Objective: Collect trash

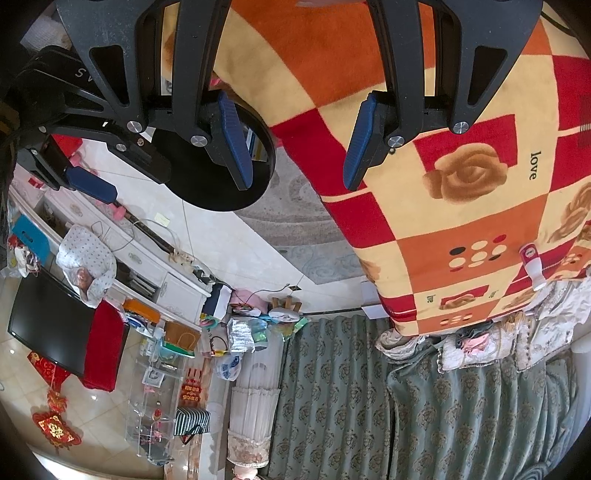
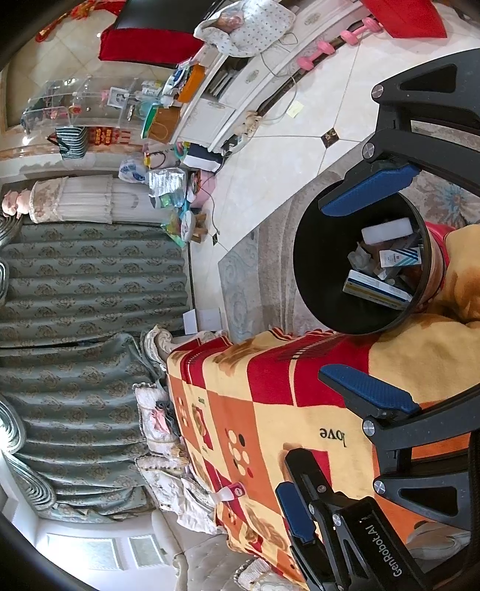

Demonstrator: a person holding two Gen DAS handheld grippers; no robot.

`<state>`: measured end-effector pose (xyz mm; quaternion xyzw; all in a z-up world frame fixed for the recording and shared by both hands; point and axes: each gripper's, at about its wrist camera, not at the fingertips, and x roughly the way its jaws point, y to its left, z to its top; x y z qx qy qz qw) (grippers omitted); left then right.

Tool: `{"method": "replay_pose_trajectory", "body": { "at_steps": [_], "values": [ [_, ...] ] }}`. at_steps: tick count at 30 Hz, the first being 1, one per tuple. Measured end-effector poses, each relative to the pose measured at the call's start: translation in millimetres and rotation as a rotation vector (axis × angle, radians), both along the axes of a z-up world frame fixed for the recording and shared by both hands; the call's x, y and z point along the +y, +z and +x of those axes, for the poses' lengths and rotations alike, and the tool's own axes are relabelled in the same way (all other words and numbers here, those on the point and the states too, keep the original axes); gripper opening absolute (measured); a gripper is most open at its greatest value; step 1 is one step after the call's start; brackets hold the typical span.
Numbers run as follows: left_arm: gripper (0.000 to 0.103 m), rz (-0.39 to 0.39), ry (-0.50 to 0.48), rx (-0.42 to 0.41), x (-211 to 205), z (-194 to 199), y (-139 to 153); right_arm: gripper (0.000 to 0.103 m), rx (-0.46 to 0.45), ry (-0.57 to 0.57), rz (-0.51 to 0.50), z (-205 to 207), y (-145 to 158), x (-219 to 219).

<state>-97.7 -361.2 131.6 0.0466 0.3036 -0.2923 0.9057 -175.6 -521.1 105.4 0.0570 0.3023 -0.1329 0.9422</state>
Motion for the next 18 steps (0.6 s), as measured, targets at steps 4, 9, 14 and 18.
{"method": "replay_pose_trajectory", "body": {
  "at_steps": [4,9,14,18],
  "values": [
    [0.050,0.000,0.001,0.001,0,-1,-1,0.080,0.001,-0.001,0.002,1,0,0],
    [0.050,-0.001,0.001,0.002,0,-1,0,0.081,0.002,0.000,0.000,3,2,0],
    [0.050,0.003,-0.002,0.002,-3,-7,-7,0.081,0.004,0.000,0.001,3,1,0],
    [0.050,0.001,0.002,0.021,3,-8,-14,0.081,0.013,0.004,0.001,2,-3,2]
  ]
}}
